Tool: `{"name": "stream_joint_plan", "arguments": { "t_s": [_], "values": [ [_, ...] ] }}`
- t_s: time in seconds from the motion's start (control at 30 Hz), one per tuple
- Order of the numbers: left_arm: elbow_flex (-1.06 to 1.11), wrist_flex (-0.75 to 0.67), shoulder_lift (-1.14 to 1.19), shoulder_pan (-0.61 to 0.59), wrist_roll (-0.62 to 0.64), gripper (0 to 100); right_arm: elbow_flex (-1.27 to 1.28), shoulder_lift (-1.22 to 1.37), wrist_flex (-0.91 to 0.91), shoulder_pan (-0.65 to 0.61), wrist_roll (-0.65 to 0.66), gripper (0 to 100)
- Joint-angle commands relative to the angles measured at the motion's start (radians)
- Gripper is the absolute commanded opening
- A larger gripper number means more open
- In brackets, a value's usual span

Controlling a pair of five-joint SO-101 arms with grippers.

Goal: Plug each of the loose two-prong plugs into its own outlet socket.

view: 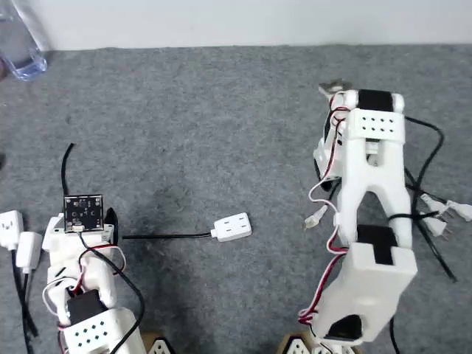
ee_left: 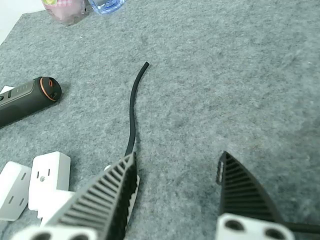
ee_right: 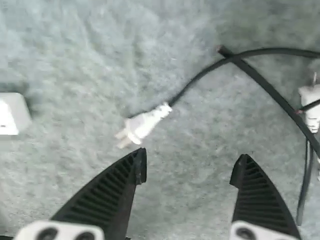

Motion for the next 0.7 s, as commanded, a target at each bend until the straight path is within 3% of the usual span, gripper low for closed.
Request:
{"name": "stream_joint_plan", "arguments": {
  "t_s": [0.0, 0.2, 0.37, 0.67],
  "values": [
    [-0.005, -0.012, -0.011, 0.005, 0.008, 25, -0.006, -0.008, 0.015, 0.068, 0.037, 27.3],
    [-0.005, -0.012, -0.011, 0.005, 0.008, 25, -0.003, -0.012, 0.028, 0.090, 0.032, 27.3],
    [-0.005, -0.015, -0.011, 0.005, 0.008, 25, 0.032, -0.059, 0.036, 0.071, -0.060, 27.3],
    [-0.005, -0.014, -0.011, 0.006, 0.008, 25, 0.086, -0.538, 0.042, -0.093, -0.106, 27.3]
  ]
}}
